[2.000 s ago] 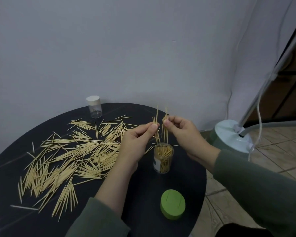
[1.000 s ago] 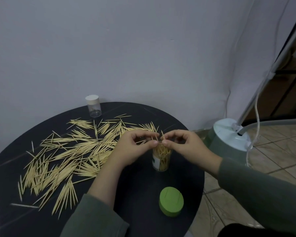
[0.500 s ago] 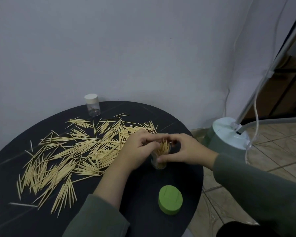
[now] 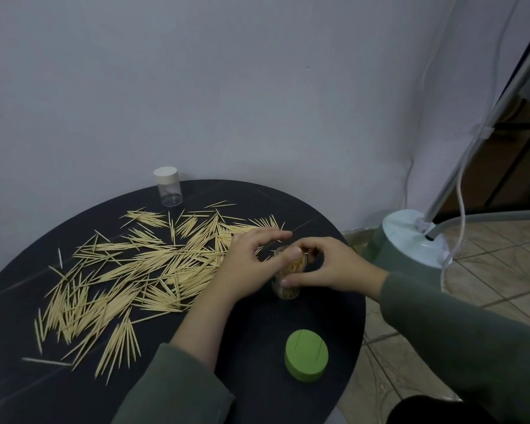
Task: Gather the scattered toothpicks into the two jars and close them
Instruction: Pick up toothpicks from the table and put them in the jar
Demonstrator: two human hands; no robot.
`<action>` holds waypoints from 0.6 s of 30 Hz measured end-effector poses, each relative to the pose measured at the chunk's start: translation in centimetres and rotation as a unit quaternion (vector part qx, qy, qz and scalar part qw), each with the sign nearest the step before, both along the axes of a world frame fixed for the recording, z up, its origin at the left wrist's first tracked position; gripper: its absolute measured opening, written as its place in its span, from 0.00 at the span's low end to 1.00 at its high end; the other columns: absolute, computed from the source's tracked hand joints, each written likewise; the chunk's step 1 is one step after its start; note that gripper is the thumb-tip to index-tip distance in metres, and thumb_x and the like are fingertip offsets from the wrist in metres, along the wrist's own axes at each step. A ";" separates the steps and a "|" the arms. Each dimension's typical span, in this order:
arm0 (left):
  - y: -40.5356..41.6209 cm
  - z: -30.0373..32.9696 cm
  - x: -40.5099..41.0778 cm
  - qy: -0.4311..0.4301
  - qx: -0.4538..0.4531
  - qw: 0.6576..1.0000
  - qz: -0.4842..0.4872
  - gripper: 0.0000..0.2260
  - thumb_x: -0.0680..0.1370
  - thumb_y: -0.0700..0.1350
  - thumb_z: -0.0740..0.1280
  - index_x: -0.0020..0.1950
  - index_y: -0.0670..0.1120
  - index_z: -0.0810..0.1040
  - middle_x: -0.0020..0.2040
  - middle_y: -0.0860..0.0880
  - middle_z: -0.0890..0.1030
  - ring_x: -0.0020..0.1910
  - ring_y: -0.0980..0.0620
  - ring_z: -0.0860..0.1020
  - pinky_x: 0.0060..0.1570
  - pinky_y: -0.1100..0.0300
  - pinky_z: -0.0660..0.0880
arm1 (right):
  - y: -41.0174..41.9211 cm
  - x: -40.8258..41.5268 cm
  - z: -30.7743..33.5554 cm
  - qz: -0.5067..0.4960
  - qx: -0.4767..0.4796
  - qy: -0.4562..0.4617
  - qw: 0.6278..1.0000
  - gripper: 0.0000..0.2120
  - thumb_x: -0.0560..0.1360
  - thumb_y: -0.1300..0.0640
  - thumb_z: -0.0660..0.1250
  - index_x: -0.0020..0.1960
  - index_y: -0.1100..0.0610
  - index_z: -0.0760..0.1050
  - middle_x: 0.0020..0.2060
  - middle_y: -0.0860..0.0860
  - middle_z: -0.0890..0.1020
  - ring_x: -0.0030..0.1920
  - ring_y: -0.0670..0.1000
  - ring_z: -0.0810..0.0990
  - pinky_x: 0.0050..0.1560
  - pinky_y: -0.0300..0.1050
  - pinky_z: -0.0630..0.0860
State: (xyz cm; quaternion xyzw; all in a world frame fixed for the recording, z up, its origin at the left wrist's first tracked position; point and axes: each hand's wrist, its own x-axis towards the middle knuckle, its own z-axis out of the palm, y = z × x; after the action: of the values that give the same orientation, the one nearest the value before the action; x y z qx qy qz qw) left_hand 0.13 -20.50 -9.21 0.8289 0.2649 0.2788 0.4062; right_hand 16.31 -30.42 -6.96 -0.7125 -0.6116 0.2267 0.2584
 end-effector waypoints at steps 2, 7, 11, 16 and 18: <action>-0.3 0.0 0.4 0.009 -0.028 1.000 0.009 0.21 0.68 0.65 0.68 0.60 0.65 0.76 0.61 0.62 0.75 0.66 0.55 0.69 0.64 0.46 0.71 | 0.0 0.0 0.0 0.002 -0.002 0.000 1.000 0.37 0.51 0.20 0.66 0.54 0.38 0.77 0.47 0.37 0.81 0.51 0.42 0.78 0.62 0.60 0.71; -0.4 0.6 0.4 -0.058 -0.182 0.981 0.022 0.17 0.74 0.55 0.70 0.63 0.59 0.77 0.61 0.57 0.77 0.62 0.55 0.73 0.54 0.58 0.75 | 0.0 0.0 0.0 0.001 -0.012 0.004 1.000 0.36 0.51 0.19 0.66 0.53 0.36 0.76 0.48 0.38 0.81 0.52 0.43 0.78 0.62 0.59 0.71; -0.6 0.5 0.6 -0.065 -0.225 0.972 0.033 0.16 0.76 0.51 0.70 0.63 0.56 0.77 0.60 0.55 0.77 0.60 0.55 0.75 0.50 0.62 0.74 | 0.1 0.0 -0.1 0.001 -0.013 0.005 1.000 0.35 0.50 0.19 0.66 0.52 0.35 0.76 0.48 0.37 0.81 0.51 0.42 0.78 0.62 0.59 0.71; -0.9 0.4 0.6 -0.041 -0.252 0.967 -0.007 0.22 0.72 0.48 0.74 0.65 0.56 0.76 0.61 0.53 0.75 0.60 0.53 0.74 0.58 0.55 0.76 | 0.2 0.1 -0.1 0.004 -0.003 0.006 1.000 0.36 0.51 0.20 0.67 0.54 0.37 0.77 0.48 0.37 0.81 0.53 0.43 0.78 0.63 0.59 0.71; -1.0 0.5 0.8 -0.047 -0.233 0.971 0.008 0.21 0.72 0.54 0.73 0.64 0.57 0.76 0.62 0.54 0.75 0.61 0.53 0.74 0.59 0.54 0.75 | 0.2 0.1 -0.2 0.007 0.005 0.002 1.000 0.36 0.52 0.20 0.67 0.54 0.39 0.77 0.48 0.38 0.82 0.53 0.42 0.78 0.62 0.60 0.71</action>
State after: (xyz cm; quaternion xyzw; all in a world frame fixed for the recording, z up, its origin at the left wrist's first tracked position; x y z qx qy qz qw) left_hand 0.89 -21.50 -8.70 0.6954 0.3098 0.2512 0.5977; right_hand 16.45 -30.27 -7.17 -0.7064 -0.6175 0.2266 0.2615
